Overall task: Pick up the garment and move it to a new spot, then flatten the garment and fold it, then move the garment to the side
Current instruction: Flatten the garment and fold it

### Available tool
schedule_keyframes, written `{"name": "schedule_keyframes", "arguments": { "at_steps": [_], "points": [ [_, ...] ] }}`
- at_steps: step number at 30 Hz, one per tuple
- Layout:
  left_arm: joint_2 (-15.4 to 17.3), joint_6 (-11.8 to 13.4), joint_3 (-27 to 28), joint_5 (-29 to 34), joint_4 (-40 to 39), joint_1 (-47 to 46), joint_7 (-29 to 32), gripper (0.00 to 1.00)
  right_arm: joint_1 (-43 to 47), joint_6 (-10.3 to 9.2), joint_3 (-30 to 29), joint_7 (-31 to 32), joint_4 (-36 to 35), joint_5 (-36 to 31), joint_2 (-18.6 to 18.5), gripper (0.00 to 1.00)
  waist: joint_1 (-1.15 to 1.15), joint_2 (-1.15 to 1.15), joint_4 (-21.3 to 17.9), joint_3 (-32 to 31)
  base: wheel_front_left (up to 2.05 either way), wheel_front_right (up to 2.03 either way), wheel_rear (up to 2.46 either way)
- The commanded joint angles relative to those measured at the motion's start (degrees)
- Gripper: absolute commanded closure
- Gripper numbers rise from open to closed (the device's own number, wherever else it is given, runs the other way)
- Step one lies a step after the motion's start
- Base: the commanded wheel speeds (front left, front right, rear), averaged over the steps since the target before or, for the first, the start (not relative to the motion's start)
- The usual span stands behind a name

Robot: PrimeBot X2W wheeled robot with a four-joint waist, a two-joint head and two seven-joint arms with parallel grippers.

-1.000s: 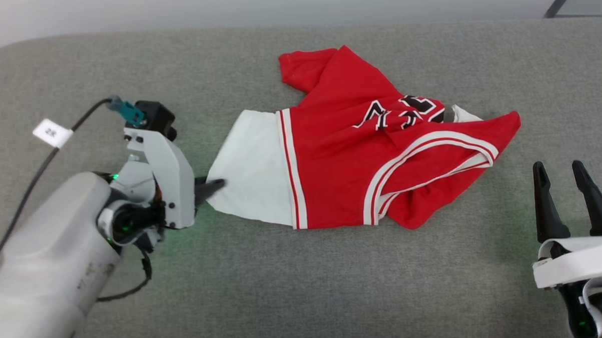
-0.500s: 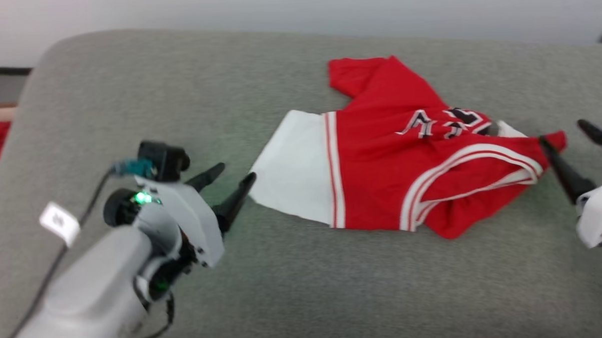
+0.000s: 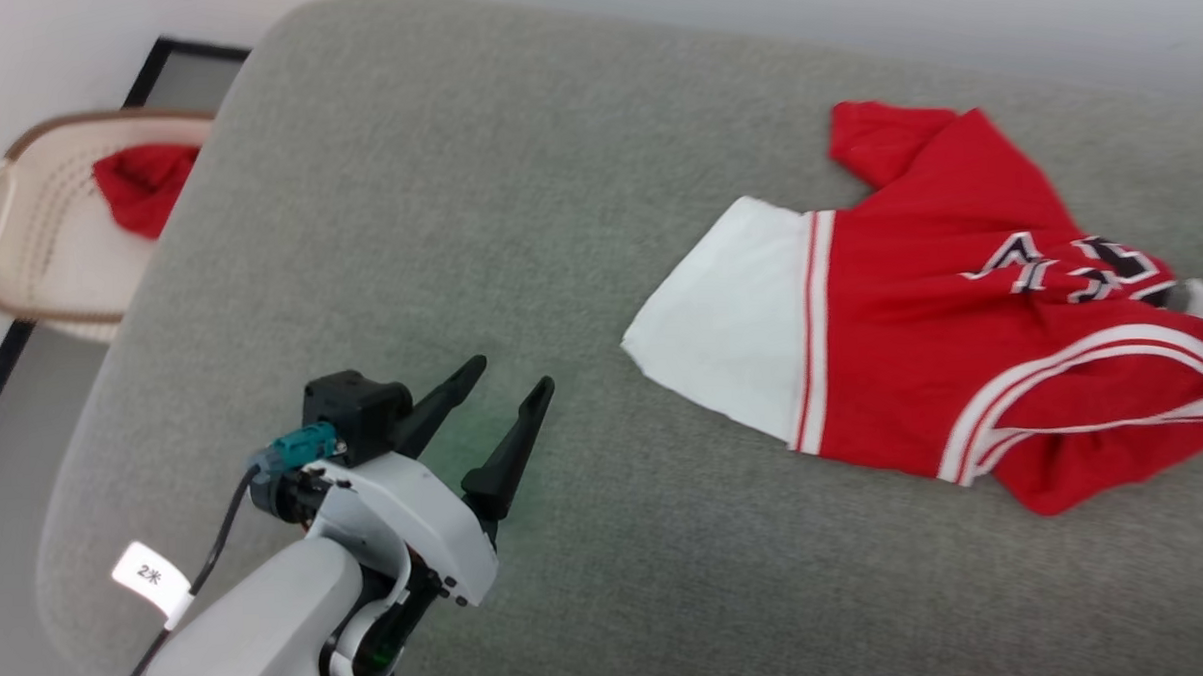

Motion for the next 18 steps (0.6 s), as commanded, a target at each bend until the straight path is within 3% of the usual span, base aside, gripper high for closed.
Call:
{"name": "schedule_keyframes", "arguments": {
  "at_steps": [1,5,15,16,17,18],
  "points": [
    [0.03,0.50,0.15,0.31,-0.43,0.27,-0.44,0.00,-0.66,-0.06,1.35,1.29,0.76,1.48,-0.71,0.00,0.00,0.00,2.42,2.35,0.00,0.00,0.00],
    [-0.07,0.85,0.51,0.43,-1.57,0.09,-0.92,0.00,-3.35,-0.06,5.73,5.19,2.10,4.45,-2.59,0.00,0.00,0.00,3.21,3.75,0.00,0.00,0.00],
    [-0.18,1.19,1.06,0.37,-3.24,-0.40,-1.67,0.00,-6.48,-0.05,16.30,8.32,2.98,8.26,-4.16,0.00,0.00,0.00,3.29,6.46,0.00,0.00,0.00],
    [-0.22,1.18,1.10,0.26,-3.26,-0.44,-1.70,0.00,-6.50,-0.05,17.31,8.62,2.72,8.56,-4.28,0.07,0.00,0.00,3.22,6.55,0.00,0.00,0.00],
    [-0.24,1.13,1.16,0.12,-3.23,-0.46,-1.72,0.00,-6.77,-0.02,18.22,8.73,2.58,9.11,-4.47,0.53,0.00,0.00,3.15,6.61,0.00,0.00,0.00],
    [-0.29,1.09,1.20,0.00,-3.17,-0.48,-1.77,0.00,-7.01,-0.01,18.93,8.56,2.41,9.49,-4.68,0.69,0.00,0.00,3.06,6.60,0.00,0.00,0.00]
  ]
}}
